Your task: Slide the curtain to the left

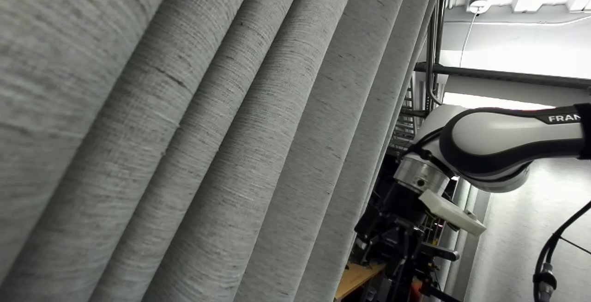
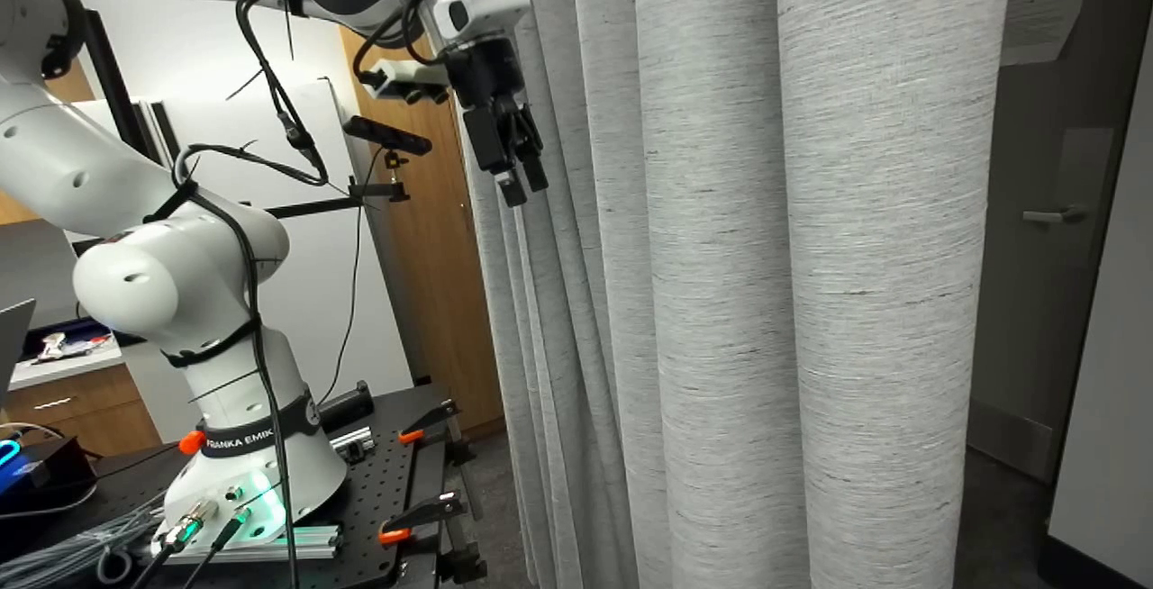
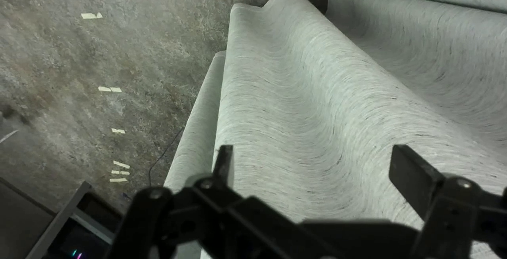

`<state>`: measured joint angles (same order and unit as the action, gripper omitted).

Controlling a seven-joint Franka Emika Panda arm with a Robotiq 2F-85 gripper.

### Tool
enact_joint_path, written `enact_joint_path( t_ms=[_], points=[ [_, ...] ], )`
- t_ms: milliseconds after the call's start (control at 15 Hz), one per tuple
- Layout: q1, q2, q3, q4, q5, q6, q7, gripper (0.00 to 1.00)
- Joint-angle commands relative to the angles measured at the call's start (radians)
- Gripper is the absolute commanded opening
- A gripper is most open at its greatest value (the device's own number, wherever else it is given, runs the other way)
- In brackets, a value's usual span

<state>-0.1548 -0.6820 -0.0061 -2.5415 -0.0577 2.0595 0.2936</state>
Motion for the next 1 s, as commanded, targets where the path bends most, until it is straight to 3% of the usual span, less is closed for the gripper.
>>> enact_joint_path(
  t_ms=[0,667,933],
  points=[
    [-0.002,0.005,-0.001,0.007,0.008,-0.003,-0.009,1.0],
    [-0.112,-0.037,-0.063,0.044,-0.164,-0.174,-0.05,1.0],
    [-0.131,-0.031,-0.078,0.115,-0.205,-0.112,-0.031,1.0]
  ],
)
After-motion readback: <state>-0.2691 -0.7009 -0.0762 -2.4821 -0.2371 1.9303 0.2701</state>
